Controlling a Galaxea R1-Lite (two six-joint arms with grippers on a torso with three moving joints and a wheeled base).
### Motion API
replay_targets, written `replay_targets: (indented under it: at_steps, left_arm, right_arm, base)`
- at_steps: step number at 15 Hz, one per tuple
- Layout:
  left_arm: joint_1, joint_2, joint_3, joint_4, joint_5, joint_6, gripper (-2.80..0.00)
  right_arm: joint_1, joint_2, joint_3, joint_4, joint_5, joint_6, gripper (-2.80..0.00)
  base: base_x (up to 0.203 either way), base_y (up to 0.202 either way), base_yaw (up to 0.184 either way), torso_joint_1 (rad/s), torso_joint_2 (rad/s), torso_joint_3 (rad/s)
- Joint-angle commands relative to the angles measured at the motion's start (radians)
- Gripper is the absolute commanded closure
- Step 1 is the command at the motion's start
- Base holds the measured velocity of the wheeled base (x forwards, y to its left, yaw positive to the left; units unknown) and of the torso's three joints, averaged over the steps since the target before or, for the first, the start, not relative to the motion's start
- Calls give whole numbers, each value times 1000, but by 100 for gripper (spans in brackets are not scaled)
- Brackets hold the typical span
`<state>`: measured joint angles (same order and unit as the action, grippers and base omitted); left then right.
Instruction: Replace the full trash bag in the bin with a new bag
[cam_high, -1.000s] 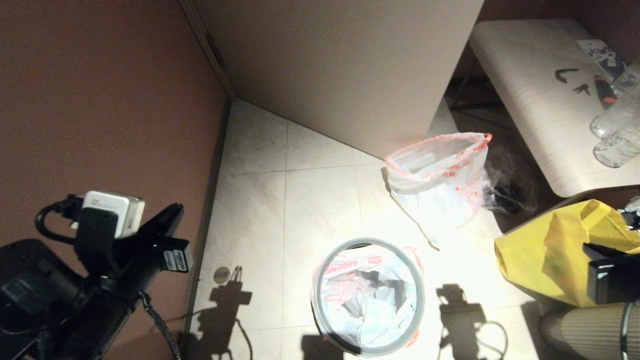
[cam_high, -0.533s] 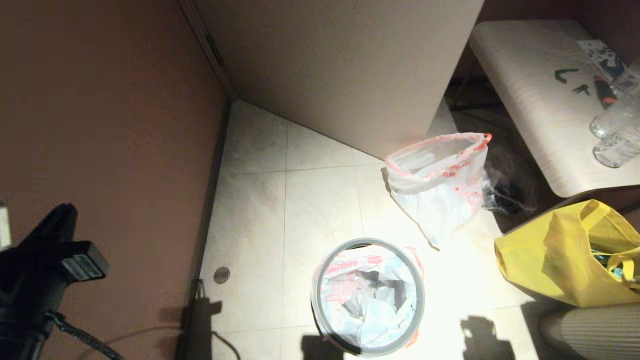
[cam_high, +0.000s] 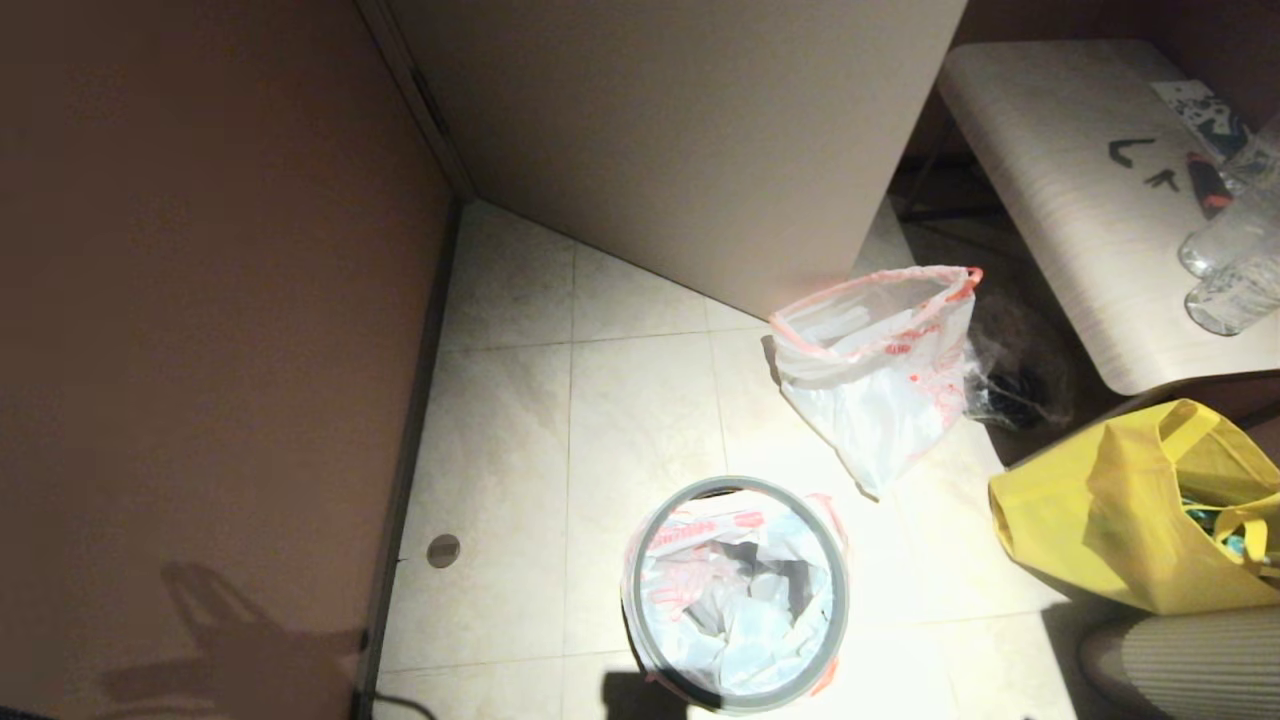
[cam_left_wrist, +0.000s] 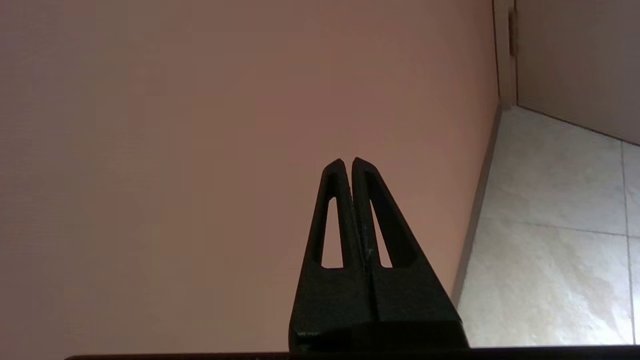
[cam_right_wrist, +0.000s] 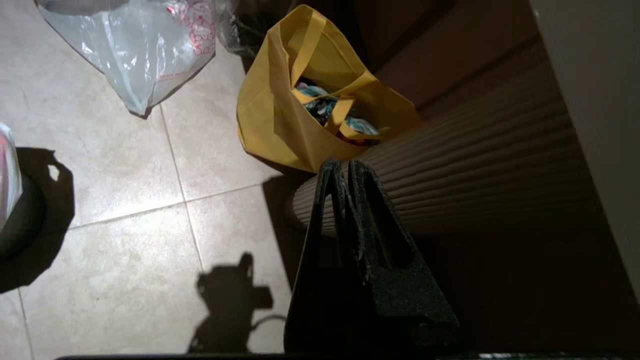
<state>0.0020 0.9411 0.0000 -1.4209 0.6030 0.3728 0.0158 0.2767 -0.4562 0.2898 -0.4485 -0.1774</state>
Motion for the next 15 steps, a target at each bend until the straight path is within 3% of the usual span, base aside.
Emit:
replay_targets:
  at_steps: [1,5,9,10,13,15]
  left_arm:
    - [9,-161,6,80,0,1,0]
    - [8,-497,-44,439,-11,-8,0]
    - [4,-854,-129,993,-87,-55,0]
    - [3,-910,-141,1121,-137,-84,0]
    - [3,-938,-108,1274,-372,-300,0]
    - [3,-938,-59,1328,-481,-346,0]
  right_arm:
    - [-5,-124,24,11,8,-5,0]
    - [-11,-278,155,36,131,24,0]
    - [-11,-277,218,35,374,145,0]
    - [-11,-277,248,29,411,150,0]
    - [-11,-277,362,-127,460,165,0]
    - [-11,-277,378,-158,485,220,0]
  base:
    - [0,0,0,0,0,0]
    - [0,0,0,0,0,0]
    - [0,0,0,0,0,0]
    - [0,0,0,0,0,0]
    - [0,0,0,0,0,0]
    - [0,0,0,0,0,0]
